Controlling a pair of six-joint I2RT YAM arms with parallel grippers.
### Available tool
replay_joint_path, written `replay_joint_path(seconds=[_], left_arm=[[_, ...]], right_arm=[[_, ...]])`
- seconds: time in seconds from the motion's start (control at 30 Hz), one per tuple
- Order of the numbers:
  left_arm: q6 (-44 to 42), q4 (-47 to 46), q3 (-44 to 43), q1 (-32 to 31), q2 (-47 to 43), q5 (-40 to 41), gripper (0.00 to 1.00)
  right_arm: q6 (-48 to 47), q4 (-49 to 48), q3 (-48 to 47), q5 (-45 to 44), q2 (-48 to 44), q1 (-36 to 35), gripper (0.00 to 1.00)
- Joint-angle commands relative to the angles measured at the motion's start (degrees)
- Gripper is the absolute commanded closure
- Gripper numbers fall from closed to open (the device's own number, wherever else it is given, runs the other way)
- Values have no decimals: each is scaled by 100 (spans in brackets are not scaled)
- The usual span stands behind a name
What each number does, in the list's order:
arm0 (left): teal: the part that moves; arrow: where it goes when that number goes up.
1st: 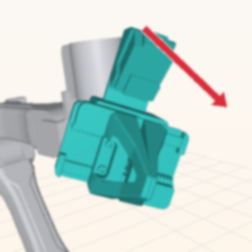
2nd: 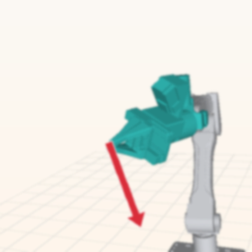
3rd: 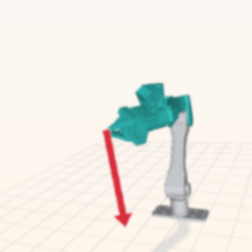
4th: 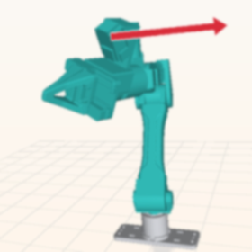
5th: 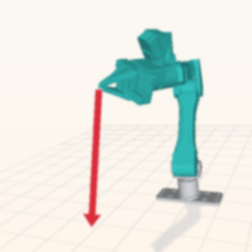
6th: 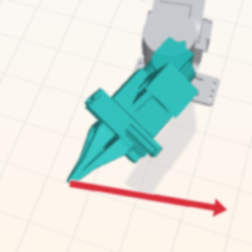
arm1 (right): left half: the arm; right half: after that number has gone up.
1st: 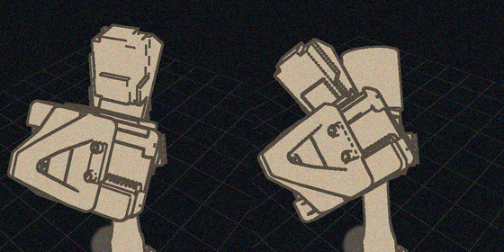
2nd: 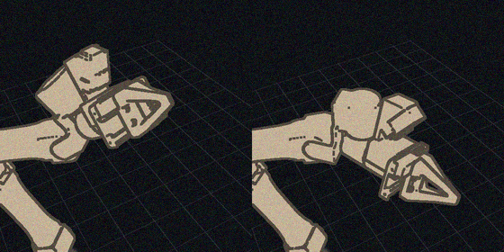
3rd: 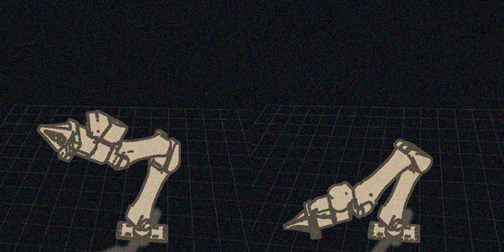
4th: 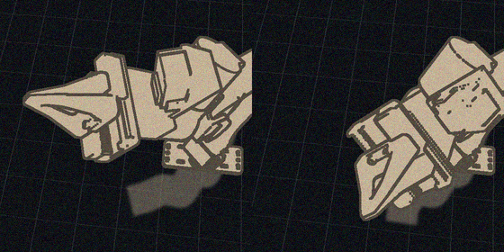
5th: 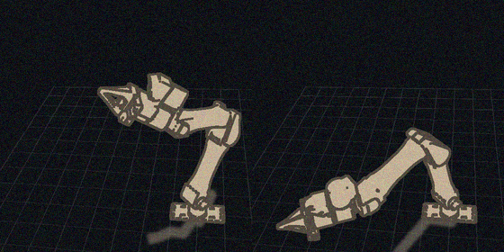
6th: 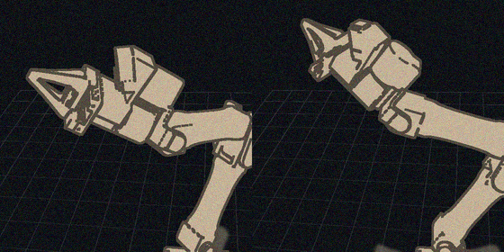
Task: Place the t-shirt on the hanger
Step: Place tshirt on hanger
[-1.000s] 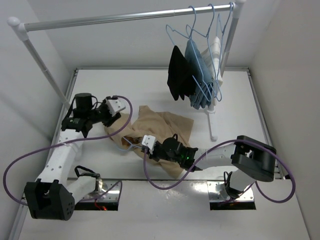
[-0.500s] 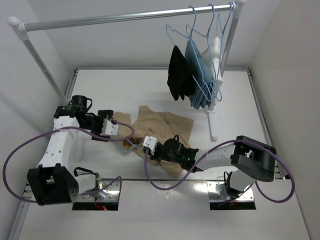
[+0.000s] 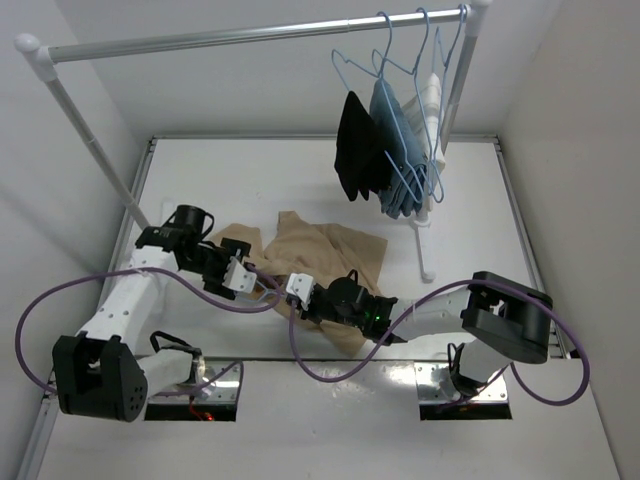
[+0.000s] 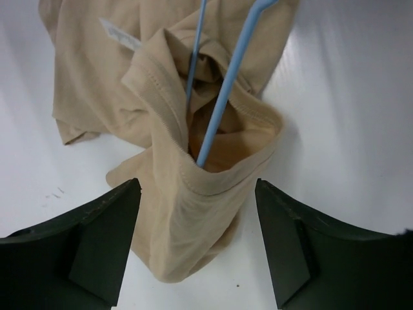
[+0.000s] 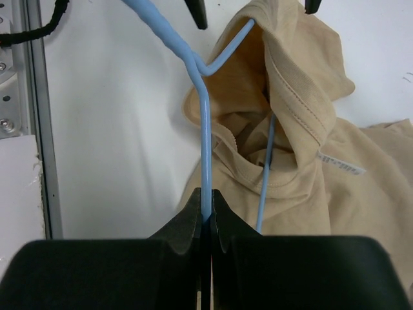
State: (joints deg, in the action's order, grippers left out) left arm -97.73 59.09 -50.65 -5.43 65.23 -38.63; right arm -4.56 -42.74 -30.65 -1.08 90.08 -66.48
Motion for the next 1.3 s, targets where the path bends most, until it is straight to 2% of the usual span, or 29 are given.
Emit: replay_joint_path(seconds=[0.0, 0.23, 0.37, 0.4, 0.47, 0.67, 0.7, 0.73, 0.87, 0.9, 0.93, 0.97, 1.17, 1.2, 1.23, 1.27], left_arm=[[-61, -354, 38, 60, 129, -92, 26], [-606, -407, 346, 60, 244, 93, 36], [-667, -407, 398, 60, 306, 40, 56], [-668, -407, 398, 60, 306, 40, 69], [-730, -276, 398, 7, 306, -144, 79], [-677, 383, -67, -46, 306, -750, 81], [-816, 715, -137, -98, 306, -803, 79], [-1009, 866, -138, -98, 306, -804, 78], [-871, 965, -7, -213, 122, -997, 78], [-870, 877, -6, -213, 121, -936, 80], [-818, 876, 72, -213, 121, -875, 94], [-757, 789, 151, -213, 121, -796, 100], [-387, 472, 153, -161, 60, -549, 100], [-387, 420, 152, -160, 60, -549, 100], [-335, 323, 152, -160, 8, -497, 100], [-334, 244, 213, -160, -63, -348, 100]], right_arm=[[-98, -314, -125, 3, -175, -14, 100], [-151, -314, -283, 3, -175, -14, 100], [-151, -261, -336, 55, -175, -14, 100], [-151, -200, -336, 55, -175, -14, 100], [-212, -147, -389, 55, -175, -14, 100], [-327, -147, -555, 55, 0, -14, 100], [-327, -147, -556, 55, 53, -14, 100], [-327, -147, -617, 55, 53, -14, 100], [-379, -270, -740, -58, 246, 38, 100], [-379, -331, -792, -59, 247, 38, 100], [-379, -331, -793, -111, 247, 38, 100], [-379, -331, -793, -112, 247, 38, 100], [-379, -78, -793, -357, 107, 38, 100], [-318, 19, -845, -453, 45, 38, 97], [-231, 159, -846, -620, -112, 38, 82], [-230, 570, -915, -621, -349, 38, 62]])
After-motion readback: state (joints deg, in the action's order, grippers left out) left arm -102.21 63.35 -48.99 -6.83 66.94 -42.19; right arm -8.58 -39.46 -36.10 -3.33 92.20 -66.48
